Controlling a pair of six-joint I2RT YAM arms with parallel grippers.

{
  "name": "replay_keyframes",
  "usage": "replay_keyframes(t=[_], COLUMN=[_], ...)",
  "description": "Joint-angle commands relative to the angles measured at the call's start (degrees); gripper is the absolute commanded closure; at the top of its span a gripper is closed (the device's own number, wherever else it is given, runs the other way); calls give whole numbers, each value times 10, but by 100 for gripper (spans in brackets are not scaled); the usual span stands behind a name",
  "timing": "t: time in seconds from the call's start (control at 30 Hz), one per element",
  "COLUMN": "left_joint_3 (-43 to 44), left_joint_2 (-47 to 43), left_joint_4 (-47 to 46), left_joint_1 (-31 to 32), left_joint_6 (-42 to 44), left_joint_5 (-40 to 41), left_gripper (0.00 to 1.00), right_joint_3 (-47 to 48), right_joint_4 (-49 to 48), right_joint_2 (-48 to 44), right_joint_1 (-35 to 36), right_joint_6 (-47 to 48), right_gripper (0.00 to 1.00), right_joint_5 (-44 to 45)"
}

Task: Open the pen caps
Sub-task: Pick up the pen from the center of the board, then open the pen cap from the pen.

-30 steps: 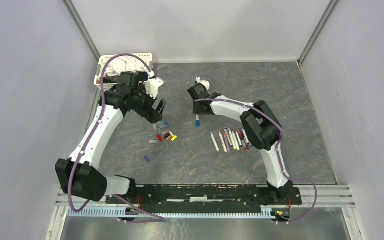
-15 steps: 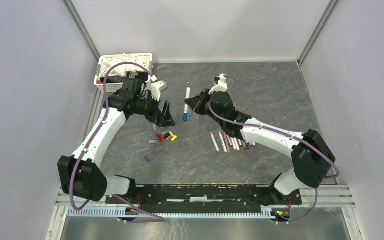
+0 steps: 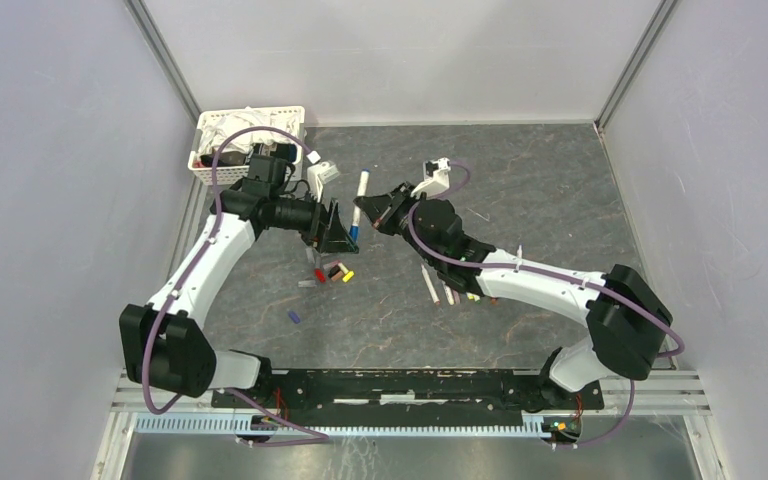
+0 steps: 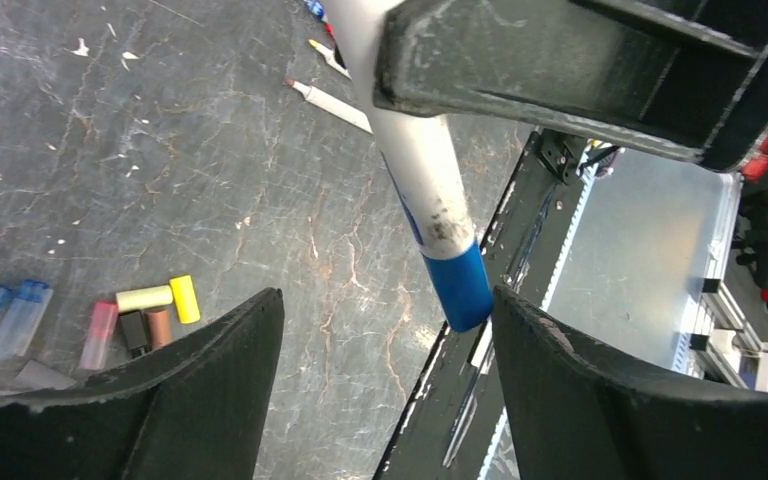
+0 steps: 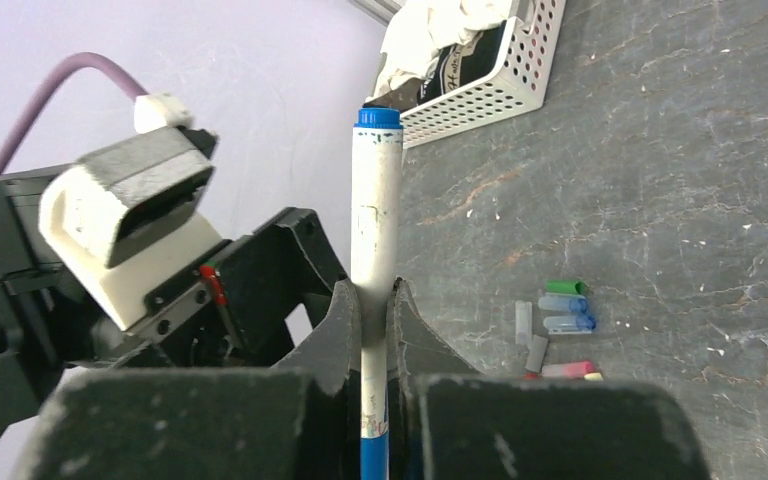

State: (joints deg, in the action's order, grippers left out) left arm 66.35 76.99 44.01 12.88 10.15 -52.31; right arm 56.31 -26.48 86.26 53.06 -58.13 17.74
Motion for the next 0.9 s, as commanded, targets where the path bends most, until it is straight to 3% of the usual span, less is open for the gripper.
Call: replay_keyframes(t=[0.0, 0.23, 0.33, 0.5, 0.63, 0.7, 0.77, 0.8, 0.87], left_joint_3=[-4, 13, 18, 20, 28, 31, 37, 41, 42], left_joint_2=[10, 14, 20, 23, 25, 27, 29, 29, 24], left_joint_4=[-12, -10, -10, -3, 14, 27, 58, 79, 120], left_joint_1=[0, 0, 0, 0, 0, 0, 0, 0, 0], left_joint_6=[-26, -23, -21, -8, 19, 36, 79, 116, 211], left_joint_5=[-52, -66, -71, -64, -49, -42, -32, -21, 25], left_gripper=[22, 33, 50, 87, 97, 98, 98, 98, 98], right_joint_3=[-9, -13, -17, -25, -30, -34, -37, -36, -32], right_joint_4=[-47, -53, -55, -58, -60, -60, -45, -27, 15], right_joint_2=[-20, -17, -20, -21, -22, -24, -35, -44, -64], right_joint_1=[13, 24, 30, 34, 37, 37, 34, 27, -3], right_joint_6=[-5, -2, 2, 3, 5, 7, 25, 39, 55], right_gripper=[100, 100, 100, 100, 99, 90, 72, 62, 53], right_joint_5=[36, 42, 51, 57, 45, 30, 8, -9, -67])
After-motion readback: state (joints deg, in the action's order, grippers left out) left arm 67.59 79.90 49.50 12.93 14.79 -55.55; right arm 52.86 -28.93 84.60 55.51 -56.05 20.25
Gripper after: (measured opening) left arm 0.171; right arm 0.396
